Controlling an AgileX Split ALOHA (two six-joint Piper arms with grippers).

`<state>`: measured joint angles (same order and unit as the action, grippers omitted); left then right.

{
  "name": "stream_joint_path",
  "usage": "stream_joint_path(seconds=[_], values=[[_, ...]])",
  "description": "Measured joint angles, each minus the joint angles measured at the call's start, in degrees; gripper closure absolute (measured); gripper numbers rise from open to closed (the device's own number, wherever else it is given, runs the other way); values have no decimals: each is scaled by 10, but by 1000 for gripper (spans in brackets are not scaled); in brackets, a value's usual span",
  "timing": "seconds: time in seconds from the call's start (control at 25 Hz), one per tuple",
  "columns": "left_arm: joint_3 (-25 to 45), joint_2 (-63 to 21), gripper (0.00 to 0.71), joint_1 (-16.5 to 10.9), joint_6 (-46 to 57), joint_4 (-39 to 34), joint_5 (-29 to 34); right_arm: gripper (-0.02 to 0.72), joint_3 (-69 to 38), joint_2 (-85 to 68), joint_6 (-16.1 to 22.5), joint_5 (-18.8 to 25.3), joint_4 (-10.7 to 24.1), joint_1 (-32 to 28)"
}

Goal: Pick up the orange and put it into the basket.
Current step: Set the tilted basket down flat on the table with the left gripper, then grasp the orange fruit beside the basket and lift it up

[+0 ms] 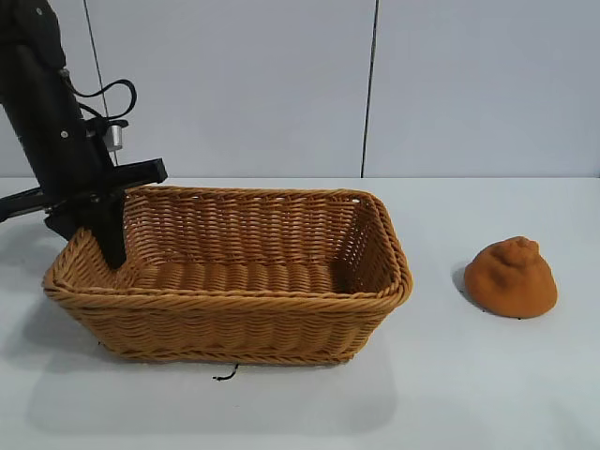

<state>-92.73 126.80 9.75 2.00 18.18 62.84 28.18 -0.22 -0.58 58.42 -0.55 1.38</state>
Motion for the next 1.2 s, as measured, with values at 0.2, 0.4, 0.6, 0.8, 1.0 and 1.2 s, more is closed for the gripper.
stream_joint_path(seconds=[0.2, 0.4, 0.6, 0.8, 1.0, 1.2], values=[[0, 0, 151, 0, -1, 6, 2, 10, 0, 0, 0, 0, 0, 0], [-12, -9, 30, 0, -1, -1, 28, 10, 0, 0, 0, 0, 0, 0], [-49, -60, 19, 0, -1, -36, 43, 10, 0, 0, 0, 0, 0, 0], [-87, -105, 18, 0, -1, -94, 52, 10, 0, 0, 0, 0, 0, 0], [-94, -108, 16, -29, -1, -153, 66, 10, 0, 0, 0, -1, 0, 0], [-94, -108, 16, -94, -1, -175, 66, 10, 0, 0, 0, -1, 0, 0]])
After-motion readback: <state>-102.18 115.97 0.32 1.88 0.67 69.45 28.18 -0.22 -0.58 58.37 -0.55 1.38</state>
